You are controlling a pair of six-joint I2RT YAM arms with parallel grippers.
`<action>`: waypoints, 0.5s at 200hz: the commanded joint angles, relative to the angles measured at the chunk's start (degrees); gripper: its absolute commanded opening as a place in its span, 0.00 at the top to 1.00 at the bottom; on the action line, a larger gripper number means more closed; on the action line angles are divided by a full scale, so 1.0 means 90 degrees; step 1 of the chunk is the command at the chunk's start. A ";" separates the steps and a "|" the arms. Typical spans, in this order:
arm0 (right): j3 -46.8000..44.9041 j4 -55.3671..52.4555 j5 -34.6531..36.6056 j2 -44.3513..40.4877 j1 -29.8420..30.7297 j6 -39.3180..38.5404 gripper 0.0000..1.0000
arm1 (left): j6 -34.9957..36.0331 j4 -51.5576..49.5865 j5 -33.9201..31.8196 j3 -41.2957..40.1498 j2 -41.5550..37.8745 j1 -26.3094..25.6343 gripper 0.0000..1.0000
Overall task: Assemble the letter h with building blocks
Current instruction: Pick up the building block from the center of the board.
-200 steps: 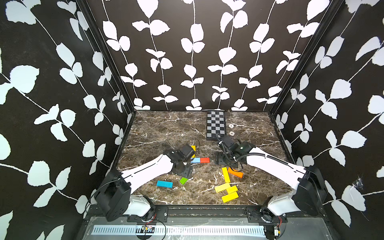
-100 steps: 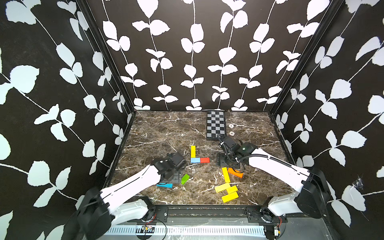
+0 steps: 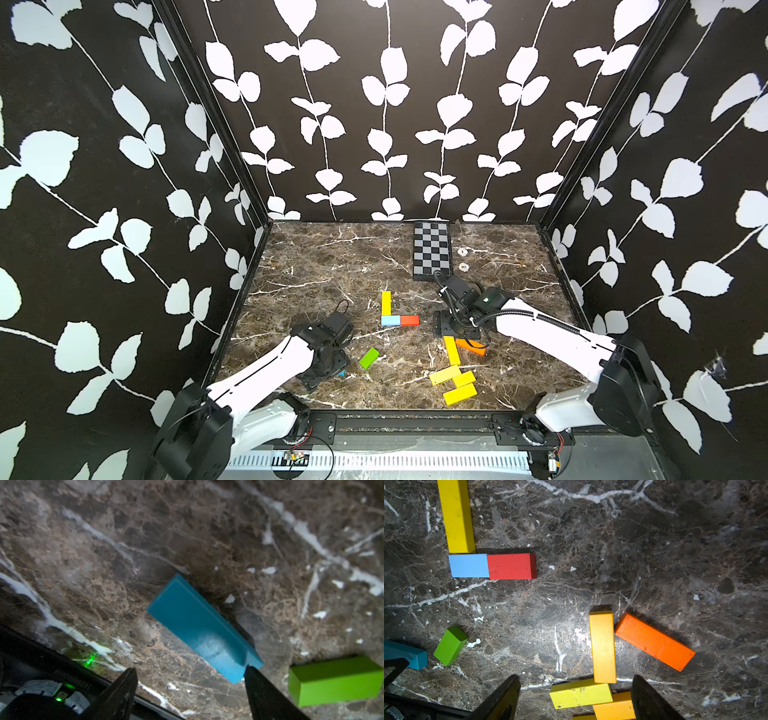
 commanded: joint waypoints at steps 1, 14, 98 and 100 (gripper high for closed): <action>-0.0051 -0.0016 0.0007 -0.0063 0.0014 -0.0070 0.18 | -0.0214 0.0376 -0.0127 0.0200 0.0359 0.0054 0.19; -0.0063 -0.0018 -0.0018 -0.0086 0.0013 -0.0099 0.18 | -0.0110 0.0388 -0.0249 0.0346 0.0564 0.0066 0.19; -0.0243 -0.0001 0.0093 -0.0311 0.0004 -0.0085 0.19 | -0.0030 0.0991 -0.0269 -0.0028 0.1309 0.0351 0.31; -0.0242 -0.0006 0.0098 -0.0323 -0.0002 -0.0082 0.19 | -0.0031 0.0996 -0.0282 -0.0036 0.1314 0.0351 0.31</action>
